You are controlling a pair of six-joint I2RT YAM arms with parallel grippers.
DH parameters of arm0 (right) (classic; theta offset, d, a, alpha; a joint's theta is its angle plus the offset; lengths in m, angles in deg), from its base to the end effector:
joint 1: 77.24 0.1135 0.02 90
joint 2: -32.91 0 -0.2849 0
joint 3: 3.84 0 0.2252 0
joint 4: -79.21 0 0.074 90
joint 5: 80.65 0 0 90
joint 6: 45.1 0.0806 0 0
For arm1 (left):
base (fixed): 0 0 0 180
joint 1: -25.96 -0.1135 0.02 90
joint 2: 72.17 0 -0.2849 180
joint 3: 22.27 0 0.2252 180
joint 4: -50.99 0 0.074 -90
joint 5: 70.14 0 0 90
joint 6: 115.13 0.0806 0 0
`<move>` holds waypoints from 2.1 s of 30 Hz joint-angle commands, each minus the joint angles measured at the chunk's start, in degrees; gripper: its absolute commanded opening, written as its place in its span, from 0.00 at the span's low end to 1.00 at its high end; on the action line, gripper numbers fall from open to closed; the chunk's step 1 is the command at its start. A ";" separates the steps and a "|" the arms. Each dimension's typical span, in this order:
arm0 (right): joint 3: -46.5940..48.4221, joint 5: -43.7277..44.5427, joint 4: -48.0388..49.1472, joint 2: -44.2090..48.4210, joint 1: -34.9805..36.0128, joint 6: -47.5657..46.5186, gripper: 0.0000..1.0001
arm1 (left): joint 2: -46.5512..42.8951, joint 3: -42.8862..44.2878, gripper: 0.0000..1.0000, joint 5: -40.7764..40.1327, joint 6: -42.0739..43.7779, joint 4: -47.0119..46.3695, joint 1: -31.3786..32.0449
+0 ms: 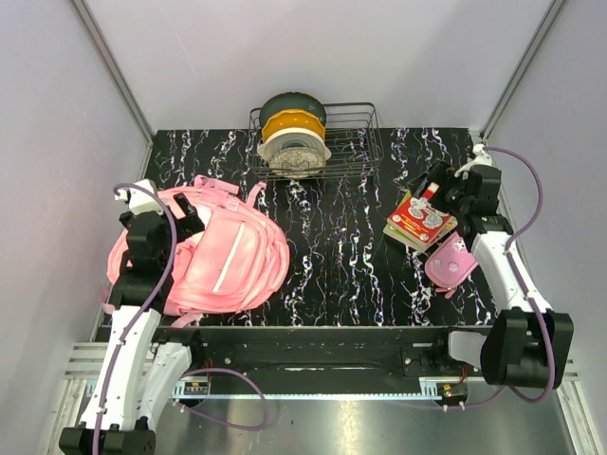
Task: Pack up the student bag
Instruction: Adjust the student bag at the center of the board.
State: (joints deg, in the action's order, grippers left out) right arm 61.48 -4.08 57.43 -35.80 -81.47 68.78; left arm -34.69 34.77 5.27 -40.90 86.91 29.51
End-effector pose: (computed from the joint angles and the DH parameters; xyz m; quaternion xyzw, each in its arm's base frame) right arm 0.2799 -0.0019 0.3008 0.1428 0.8285 0.1881 0.5077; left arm 0.1529 0.0109 0.3194 -0.1602 0.7814 0.0005 0.6031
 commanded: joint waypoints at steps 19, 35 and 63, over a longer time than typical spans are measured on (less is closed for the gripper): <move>-3.72 -26.89 14.84 2.97 0.19 15.84 1.00 | 6.99 1.49 0.99 19.93 -14.99 4.15 -9.44; 6.73 0.24 -10.28 -3.36 -0.86 15.32 1.00 | 5.60 5.61 0.99 11.70 -8.32 13.28 -11.64; 8.31 -23.22 -0.80 -17.05 16.07 4.25 0.96 | 5.59 4.30 0.99 16.52 -8.93 11.70 -12.61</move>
State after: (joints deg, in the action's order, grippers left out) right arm 67.58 -16.93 50.70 -50.69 -71.54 75.40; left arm -29.05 38.00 21.62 -49.60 100.61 17.34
